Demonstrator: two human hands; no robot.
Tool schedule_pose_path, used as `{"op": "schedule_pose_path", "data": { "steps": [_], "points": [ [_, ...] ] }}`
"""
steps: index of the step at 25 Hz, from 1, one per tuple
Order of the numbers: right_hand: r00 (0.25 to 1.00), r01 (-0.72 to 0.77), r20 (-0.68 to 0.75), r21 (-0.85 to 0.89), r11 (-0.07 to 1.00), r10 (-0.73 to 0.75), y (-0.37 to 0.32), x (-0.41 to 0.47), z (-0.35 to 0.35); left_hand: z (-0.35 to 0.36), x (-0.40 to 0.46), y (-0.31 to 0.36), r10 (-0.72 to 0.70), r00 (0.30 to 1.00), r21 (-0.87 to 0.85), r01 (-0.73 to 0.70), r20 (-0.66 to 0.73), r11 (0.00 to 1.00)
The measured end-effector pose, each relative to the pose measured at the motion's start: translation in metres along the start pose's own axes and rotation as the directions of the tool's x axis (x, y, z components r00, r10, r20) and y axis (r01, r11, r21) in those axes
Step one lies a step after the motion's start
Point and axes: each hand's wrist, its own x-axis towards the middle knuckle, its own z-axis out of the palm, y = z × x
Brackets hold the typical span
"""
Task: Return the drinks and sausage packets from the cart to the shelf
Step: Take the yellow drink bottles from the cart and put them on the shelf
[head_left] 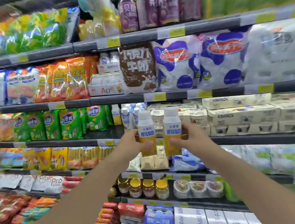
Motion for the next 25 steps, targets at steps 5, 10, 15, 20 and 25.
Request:
{"op": "schedule_pose_path", "data": {
  "steps": [5,10,15,20,25],
  "points": [
    [0.996,0.02,0.084,0.001,1.0,-0.02,-0.04,0.032,0.114,-0.127,0.004,-0.046,0.006,0.997,-0.005,-0.006,-0.078,1.0],
    [0.996,0.036,0.09,-0.075,0.996,-0.03,-0.048,0.061,0.184,-0.179,0.029,-0.085,-0.028,0.996,-0.027,0.026,-0.086,0.999],
    [0.996,0.048,0.08,-0.079,0.996,-0.042,-0.034,0.105,0.217,-0.189,0.066,-0.116,-0.065,0.991,-0.056,0.058,-0.117,0.997],
    [0.997,0.072,0.027,-0.082,0.994,-0.07,-0.023,0.162,0.242,-0.2,0.122,-0.122,-0.074,0.981,-0.013,0.073,-0.181,0.997],
    [0.995,0.094,0.032,-0.075,0.993,-0.092,-0.019,0.205,0.267,-0.205,0.183,-0.126,-0.074,0.969,0.042,0.086,-0.235,0.995]
  ]
}}
